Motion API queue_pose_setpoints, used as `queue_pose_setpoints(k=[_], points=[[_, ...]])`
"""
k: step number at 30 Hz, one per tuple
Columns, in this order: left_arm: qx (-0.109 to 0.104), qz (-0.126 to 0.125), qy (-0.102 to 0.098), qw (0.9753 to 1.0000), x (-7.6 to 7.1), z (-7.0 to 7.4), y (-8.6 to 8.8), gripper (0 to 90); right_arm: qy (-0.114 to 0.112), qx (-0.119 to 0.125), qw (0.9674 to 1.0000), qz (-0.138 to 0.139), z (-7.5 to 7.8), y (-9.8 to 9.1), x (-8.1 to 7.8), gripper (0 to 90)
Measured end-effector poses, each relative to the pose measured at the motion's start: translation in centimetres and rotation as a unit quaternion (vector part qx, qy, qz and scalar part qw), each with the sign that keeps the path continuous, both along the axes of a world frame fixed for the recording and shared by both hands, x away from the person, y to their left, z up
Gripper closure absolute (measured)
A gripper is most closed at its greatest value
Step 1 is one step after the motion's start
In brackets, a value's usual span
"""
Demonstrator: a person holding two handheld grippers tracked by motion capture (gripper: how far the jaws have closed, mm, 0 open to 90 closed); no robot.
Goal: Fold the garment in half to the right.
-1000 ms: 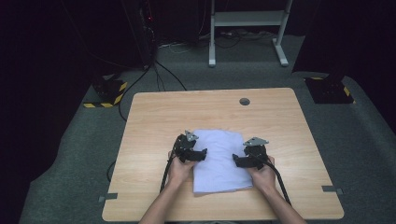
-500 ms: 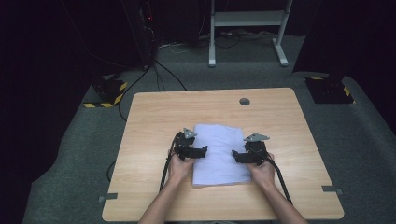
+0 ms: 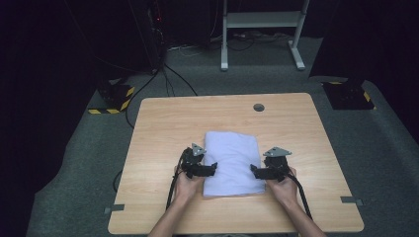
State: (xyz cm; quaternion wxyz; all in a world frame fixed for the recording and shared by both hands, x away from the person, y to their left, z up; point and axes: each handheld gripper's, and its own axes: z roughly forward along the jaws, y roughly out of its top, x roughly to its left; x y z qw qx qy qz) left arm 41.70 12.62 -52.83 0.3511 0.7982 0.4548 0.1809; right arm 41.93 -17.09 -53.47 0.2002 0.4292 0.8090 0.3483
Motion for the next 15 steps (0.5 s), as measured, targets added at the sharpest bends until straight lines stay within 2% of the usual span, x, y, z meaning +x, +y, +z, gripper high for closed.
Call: queue_pose_setpoints(k=[1, 4, 5, 7, 9, 12, 15], points=[[-0.003, 0.003, 0.005, 1.0000, 0.0, -0.1, 0.2, 15.4, 0.002, -0.013, 0.9999, 0.000, -0.2, 0.1, -0.1, 15.6], [-0.012, 0.005, 0.011, 0.9998, -0.4, -0.2, 1.0, 15.3, 0.005, -0.005, 0.9999, -0.008, -0.5, -0.8, -0.2, 15.5], [-0.013, 0.006, 0.011, 0.9998, -0.6, -0.2, 1.2, 15.3, 0.006, -0.002, 0.9999, -0.010, -0.4, -1.1, -0.3, 15.7], [-0.014, 0.006, 0.009, 0.9999, -1.0, 0.0, 1.4, 15.4, 0.001, -0.024, 0.9995, -0.019, -0.2, -1.5, -0.6, 15.5], [-0.017, -0.003, 0.003, 0.9998, -1.5, 0.2, 1.3, 15.4, -0.004, -0.021, 0.9996, -0.018, 0.1, -1.7, -0.9, 15.6], [-0.012, -0.021, -0.001, 0.9997, -1.9, 0.3, 0.4, 14.9, -0.014, -0.003, 0.9999, -0.006, 0.6, -1.1, -1.4, 15.8], [0.008, -0.023, 0.000, 0.9997, -1.8, 0.1, -0.5, 15.2, -0.013, -0.009, 0.9998, 0.013, 0.4, 0.2, -1.6, 16.0]])
